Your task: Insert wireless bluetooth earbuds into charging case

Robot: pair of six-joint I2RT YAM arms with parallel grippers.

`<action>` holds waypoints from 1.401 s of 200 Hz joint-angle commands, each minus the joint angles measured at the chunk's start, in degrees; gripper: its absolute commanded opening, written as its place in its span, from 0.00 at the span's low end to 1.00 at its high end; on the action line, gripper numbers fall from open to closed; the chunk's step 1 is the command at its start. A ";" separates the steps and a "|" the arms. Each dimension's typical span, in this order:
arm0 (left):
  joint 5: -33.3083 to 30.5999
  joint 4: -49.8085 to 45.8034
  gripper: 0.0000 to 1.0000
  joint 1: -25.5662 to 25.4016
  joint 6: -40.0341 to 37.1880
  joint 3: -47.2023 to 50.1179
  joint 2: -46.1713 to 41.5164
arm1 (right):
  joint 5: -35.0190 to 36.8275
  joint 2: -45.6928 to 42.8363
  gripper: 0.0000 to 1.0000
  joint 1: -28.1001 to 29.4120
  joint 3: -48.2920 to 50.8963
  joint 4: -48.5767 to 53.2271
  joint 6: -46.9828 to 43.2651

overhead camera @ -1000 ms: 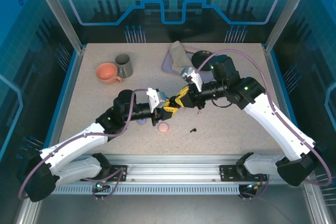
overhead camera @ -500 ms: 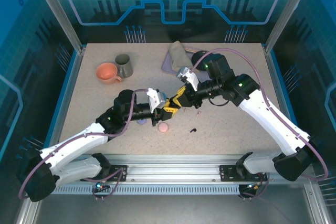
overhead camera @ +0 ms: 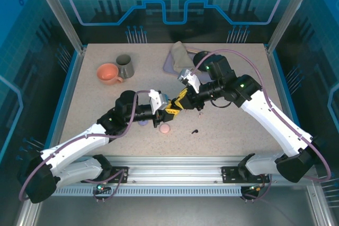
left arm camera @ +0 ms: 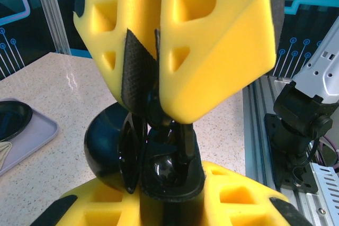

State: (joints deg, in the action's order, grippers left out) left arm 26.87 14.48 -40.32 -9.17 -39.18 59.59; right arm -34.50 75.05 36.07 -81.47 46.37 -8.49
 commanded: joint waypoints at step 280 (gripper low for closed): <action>-4.49 0.11 0.00 -0.21 -2.80 -1.94 -0.93 | 15.36 -11.21 0.53 -11.03 -0.72 0.08 23.55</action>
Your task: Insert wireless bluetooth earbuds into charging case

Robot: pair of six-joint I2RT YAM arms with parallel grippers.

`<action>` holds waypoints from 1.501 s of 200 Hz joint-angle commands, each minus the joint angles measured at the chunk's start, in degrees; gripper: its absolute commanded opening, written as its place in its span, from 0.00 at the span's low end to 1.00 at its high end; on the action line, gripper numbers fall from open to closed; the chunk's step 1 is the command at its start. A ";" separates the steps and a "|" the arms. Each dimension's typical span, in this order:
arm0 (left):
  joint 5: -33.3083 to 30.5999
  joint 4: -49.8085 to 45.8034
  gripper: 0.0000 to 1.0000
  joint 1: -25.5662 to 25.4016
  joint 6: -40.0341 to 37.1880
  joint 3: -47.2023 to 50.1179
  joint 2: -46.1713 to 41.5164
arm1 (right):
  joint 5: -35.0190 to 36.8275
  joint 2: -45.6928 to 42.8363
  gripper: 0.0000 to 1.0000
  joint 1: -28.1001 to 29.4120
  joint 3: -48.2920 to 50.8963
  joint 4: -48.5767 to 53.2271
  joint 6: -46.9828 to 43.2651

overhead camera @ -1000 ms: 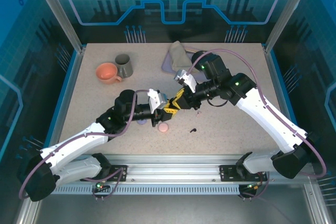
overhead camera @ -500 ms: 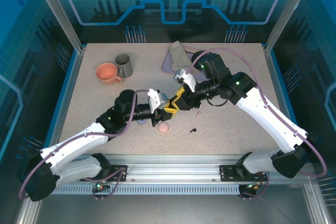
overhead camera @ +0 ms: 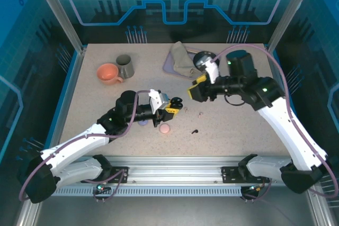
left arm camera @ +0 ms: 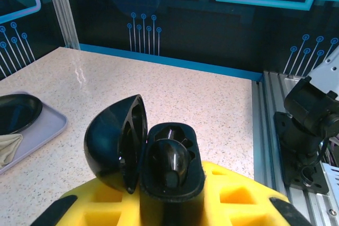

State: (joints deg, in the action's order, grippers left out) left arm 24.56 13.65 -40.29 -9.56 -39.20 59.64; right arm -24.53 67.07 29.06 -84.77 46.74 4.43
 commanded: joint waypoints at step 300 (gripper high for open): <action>-2.14 -10.75 0.00 -0.23 -14.16 -0.99 -11.61 | 25.40 11.47 0.61 9.41 31.97 -2.44 100.32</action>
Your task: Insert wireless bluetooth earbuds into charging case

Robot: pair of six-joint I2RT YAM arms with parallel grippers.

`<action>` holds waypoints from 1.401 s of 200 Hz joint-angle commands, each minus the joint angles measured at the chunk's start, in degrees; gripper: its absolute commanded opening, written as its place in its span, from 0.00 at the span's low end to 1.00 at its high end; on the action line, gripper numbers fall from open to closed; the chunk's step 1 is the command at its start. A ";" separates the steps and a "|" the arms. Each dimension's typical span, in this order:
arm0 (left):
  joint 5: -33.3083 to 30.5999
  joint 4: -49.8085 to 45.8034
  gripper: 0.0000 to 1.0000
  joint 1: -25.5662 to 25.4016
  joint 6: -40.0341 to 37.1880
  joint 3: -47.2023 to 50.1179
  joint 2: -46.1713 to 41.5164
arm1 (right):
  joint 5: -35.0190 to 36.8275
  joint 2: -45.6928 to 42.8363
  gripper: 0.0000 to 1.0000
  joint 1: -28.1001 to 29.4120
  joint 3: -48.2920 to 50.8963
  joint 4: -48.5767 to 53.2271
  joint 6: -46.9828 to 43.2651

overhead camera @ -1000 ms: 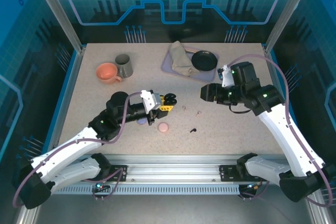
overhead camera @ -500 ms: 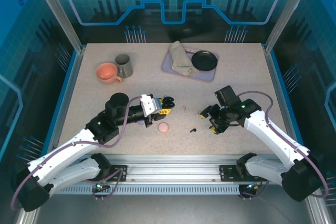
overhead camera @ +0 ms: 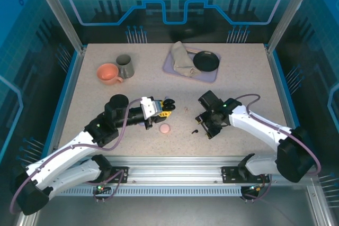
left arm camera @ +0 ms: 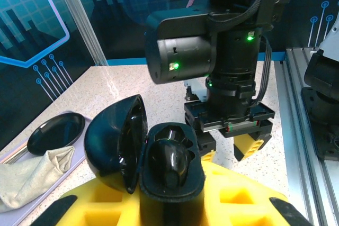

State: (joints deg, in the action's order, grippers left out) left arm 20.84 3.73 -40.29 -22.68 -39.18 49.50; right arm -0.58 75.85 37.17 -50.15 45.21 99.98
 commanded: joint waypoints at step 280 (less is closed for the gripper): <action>2.12 -2.67 0.00 -0.31 -1.76 -1.25 -1.77 | -1.70 21.11 0.38 0.02 -4.19 -3.83 6.45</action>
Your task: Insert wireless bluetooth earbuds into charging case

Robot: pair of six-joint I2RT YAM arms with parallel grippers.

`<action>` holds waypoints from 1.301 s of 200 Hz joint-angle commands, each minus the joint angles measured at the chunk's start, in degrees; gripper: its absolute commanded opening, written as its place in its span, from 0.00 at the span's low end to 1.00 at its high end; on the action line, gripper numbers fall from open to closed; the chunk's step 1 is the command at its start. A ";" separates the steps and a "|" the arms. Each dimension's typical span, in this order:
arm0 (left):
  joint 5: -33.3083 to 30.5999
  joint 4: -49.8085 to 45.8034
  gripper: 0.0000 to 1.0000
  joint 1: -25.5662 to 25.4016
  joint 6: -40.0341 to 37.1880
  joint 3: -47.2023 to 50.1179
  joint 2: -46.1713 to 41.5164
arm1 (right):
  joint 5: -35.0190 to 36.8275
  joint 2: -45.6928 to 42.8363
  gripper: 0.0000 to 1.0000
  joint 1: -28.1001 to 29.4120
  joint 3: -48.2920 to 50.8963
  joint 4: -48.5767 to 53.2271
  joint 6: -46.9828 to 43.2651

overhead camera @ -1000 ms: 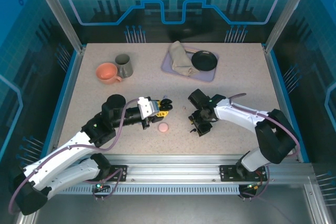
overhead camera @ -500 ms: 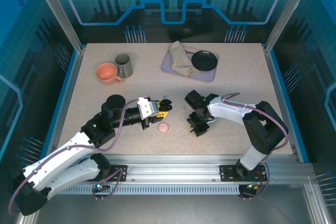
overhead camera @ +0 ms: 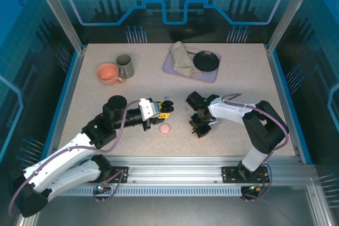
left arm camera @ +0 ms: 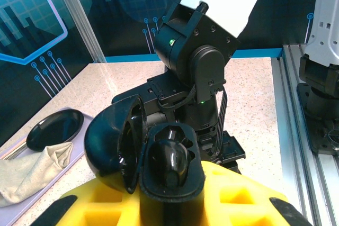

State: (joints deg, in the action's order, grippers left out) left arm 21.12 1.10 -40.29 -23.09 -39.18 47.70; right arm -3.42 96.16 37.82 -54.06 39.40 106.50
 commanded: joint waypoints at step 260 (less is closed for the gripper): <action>1.20 2.46 0.00 -0.23 2.23 0.80 -0.29 | 9.16 -2.21 0.24 -1.00 -3.70 8.50 -9.98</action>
State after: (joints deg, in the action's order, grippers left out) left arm 21.45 0.32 -40.29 -22.61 -39.18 48.05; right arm -0.27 98.19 36.71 -58.08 44.01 98.48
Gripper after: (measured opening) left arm 0.217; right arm 0.245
